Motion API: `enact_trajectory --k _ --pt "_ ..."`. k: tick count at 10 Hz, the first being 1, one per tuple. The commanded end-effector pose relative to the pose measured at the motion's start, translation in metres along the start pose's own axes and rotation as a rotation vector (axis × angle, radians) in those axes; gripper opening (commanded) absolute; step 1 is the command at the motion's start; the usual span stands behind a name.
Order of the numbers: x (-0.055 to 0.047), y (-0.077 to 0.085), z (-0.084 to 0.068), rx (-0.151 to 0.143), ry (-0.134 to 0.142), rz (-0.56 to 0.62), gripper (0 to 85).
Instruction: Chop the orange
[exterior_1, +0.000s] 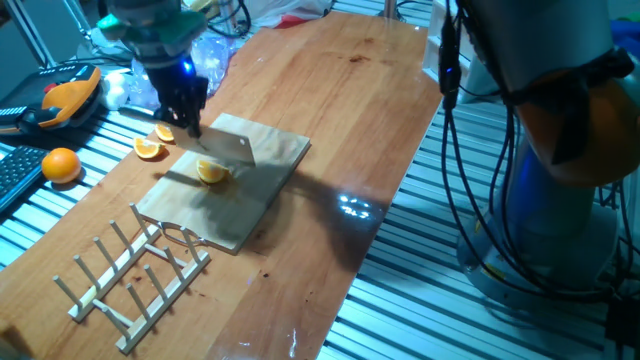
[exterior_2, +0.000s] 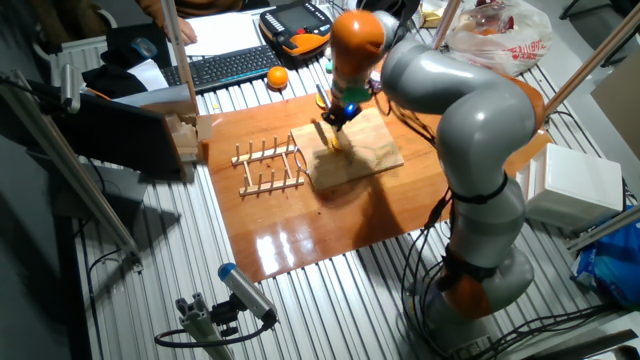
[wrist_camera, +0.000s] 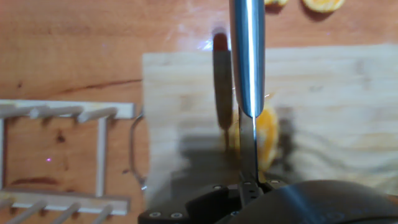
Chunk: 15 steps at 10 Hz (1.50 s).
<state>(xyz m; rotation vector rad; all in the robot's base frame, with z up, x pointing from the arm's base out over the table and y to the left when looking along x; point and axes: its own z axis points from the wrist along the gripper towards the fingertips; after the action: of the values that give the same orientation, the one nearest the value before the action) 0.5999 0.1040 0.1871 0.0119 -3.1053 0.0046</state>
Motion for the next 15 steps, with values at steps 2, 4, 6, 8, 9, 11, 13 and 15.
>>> enact_trajectory --k 2,4,6,8,9,11,13,15 --pt "-0.003 -0.009 0.004 0.017 -0.015 0.035 0.0" --pt "-0.008 -0.013 0.018 0.0 -0.011 0.016 0.0" --pt "-0.017 -0.018 0.033 -0.026 -0.006 -0.011 0.0" --pt "-0.023 -0.018 0.042 -0.032 -0.009 -0.011 0.0" --pt "-0.024 -0.017 0.045 -0.035 -0.012 -0.006 0.0" --pt "-0.024 -0.017 0.049 -0.03 -0.018 -0.001 0.0" --pt "-0.025 -0.016 0.052 -0.027 -0.021 0.0 0.0" --pt "-0.024 -0.017 0.055 -0.023 -0.027 0.007 0.0"
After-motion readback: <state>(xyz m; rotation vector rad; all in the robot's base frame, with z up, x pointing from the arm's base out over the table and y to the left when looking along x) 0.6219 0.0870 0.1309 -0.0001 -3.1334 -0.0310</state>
